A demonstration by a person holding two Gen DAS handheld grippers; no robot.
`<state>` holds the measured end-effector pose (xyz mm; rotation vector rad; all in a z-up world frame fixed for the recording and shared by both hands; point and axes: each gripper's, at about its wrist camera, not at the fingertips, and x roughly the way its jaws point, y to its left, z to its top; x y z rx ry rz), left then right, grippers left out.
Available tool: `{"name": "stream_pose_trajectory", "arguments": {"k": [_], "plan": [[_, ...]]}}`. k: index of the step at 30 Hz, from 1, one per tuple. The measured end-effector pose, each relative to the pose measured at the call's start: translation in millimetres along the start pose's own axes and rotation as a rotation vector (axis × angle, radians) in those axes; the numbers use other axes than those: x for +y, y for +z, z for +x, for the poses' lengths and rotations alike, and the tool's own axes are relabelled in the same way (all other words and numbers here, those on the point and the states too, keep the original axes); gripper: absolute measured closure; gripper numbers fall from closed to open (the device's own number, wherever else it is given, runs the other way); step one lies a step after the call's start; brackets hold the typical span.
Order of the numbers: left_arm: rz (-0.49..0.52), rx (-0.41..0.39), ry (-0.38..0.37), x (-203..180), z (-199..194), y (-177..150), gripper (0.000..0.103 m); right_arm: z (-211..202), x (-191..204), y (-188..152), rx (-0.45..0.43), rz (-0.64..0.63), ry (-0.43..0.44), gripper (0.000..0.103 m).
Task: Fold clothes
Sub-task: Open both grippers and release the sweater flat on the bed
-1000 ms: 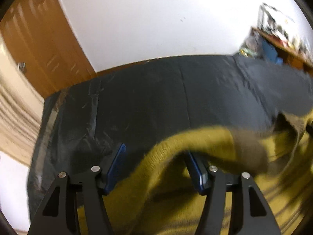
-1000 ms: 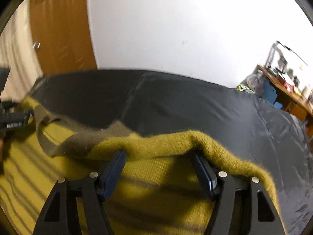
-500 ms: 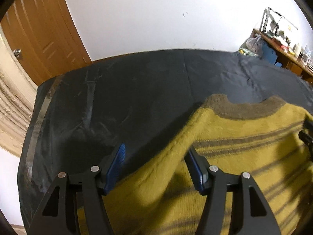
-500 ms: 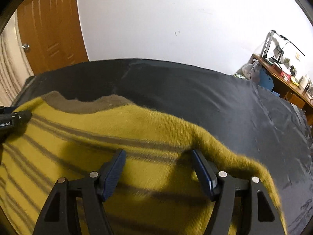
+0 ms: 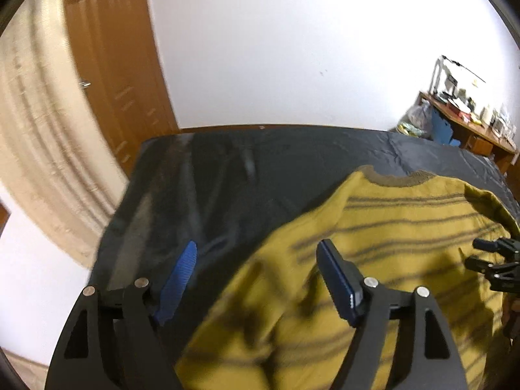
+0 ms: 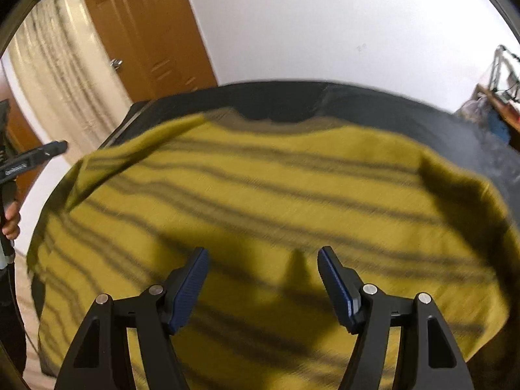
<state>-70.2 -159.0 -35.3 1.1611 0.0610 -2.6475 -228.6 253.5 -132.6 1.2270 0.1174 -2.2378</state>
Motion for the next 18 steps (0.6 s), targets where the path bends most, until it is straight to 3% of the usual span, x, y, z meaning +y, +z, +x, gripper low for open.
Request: {"name": "stream_pose_trajectory", "arguments": {"k": [5,7,18], "plan": [[-0.033,0.028,0.052,42.6,-24.1,-48.5,0.022,18.6,14.2,-22.2,0.057,-0.033,0.002,0.031],[-0.031,0.047,0.049,47.6,-23.8,-64.9,0.022,17.6,19.2,-26.0,0.039,-0.056,-0.023,0.030],[-0.065,0.141,-0.100,49.0,-2.1,-131.3,0.021,9.6,28.8,-42.2,-0.021,-0.145,-0.100,0.028]]}}
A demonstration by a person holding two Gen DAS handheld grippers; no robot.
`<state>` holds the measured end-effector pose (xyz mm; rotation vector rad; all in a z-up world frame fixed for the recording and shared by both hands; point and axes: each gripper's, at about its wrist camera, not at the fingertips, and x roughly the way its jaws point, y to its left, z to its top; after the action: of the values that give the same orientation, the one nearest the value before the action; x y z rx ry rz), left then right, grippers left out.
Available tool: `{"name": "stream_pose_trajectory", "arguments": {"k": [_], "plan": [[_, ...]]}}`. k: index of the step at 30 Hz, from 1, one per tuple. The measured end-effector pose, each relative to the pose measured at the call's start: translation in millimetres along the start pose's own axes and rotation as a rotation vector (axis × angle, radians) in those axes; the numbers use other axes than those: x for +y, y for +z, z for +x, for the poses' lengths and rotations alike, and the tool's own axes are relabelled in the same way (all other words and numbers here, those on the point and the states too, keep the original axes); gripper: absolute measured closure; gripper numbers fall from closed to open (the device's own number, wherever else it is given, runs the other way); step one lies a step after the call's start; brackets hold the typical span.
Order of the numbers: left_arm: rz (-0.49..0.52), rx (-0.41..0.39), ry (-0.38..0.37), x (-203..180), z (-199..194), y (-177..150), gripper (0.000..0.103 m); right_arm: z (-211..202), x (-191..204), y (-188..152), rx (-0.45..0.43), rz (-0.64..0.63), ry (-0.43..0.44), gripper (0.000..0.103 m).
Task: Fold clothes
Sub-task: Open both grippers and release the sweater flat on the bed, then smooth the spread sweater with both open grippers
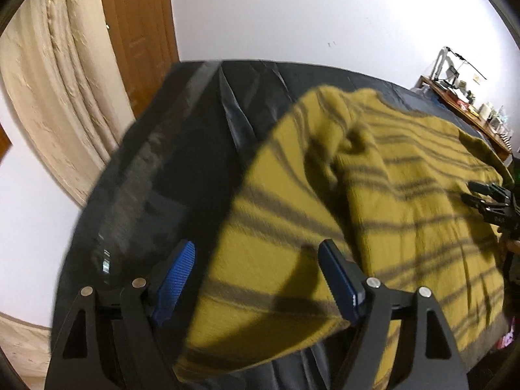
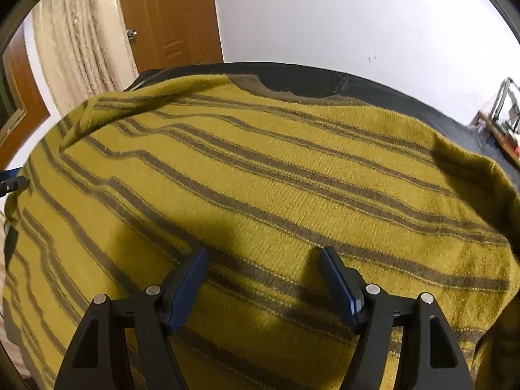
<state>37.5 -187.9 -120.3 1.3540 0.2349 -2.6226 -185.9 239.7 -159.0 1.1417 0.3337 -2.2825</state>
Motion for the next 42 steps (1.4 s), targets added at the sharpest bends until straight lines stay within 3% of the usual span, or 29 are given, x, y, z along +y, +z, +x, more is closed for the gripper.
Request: {"name": "stream_pose_trajectory", "arguments": {"k": [2,4,6,8,12,16,20,22,24,28,32,35,37,40,42], "plan": [[-0.021,0.013,-0.024,-0.5,6.6,-0.7,0.037,-0.4,3.3,-1.5,-0.004,-0.019,-0.020,0.027],[-0.057,0.021,-0.036,2.4,10.1,3.1,0.080,-0.9,3.1,-1.5,-0.006,-0.016,-0.022,0.027],[-0.087,0.013,-0.023,6.0,9.4,9.1,0.091,-1.7,0.9,-1.6,-0.008,-0.008,-0.021,0.027],[-0.093,-0.038,0.064,8.6,-1.4,20.1,0.092,-2.1,0.3,-1.8,-0.009,-0.002,-0.027,0.027],[-0.059,-0.220,0.302,7.7,-38.5,59.5,0.093,-2.4,0.9,-0.9,-0.008,0.004,-0.037,0.027],[0.012,-0.330,0.436,-6.2,-54.3,95.7,0.093,-2.7,0.7,-0.3,-0.001,-0.001,-0.044,0.025],[0.093,-0.296,0.573,-16.0,-26.0,118.6,0.085,-3.0,-2.2,0.1,0.001,0.010,-0.047,0.023],[0.121,-0.212,0.634,-10.3,5.4,123.3,0.068,-3.1,-1.4,0.2,0.003,0.011,-0.050,0.022],[0.125,-0.138,0.686,-0.6,33.7,122.6,0.060,-3.1,-0.7,0.5,0.004,0.009,-0.053,0.022],[0.085,-0.039,0.804,32.9,68.7,110.3,0.058,-3.3,0.6,1.1,0.006,0.009,-0.053,0.021],[-0.024,0.003,0.764,56.1,66.6,95.7,0.058,-3.6,0.3,1.2,0.010,-0.009,-0.049,0.020],[-0.033,-0.037,0.700,44.7,49.1,91.0,0.055,-5.5,-5.9,-0.1,0.012,-0.004,-0.040,0.019],[-0.014,-0.084,0.611,21.8,38.5,90.8,0.039,-6.3,-6.5,-0.1,0.012,-0.005,-0.037,0.019],[0.057,-0.140,0.478,-23.8,31.9,92.8,0.032,-8.6,-7.9,-0.7,0.007,0.003,-0.049,0.019],[0.159,-0.166,0.418,-66.8,36.2,93.3,0.030,-14.4,-15.9,-0.9,-0.012,0.046,-0.071,0.018]]}}
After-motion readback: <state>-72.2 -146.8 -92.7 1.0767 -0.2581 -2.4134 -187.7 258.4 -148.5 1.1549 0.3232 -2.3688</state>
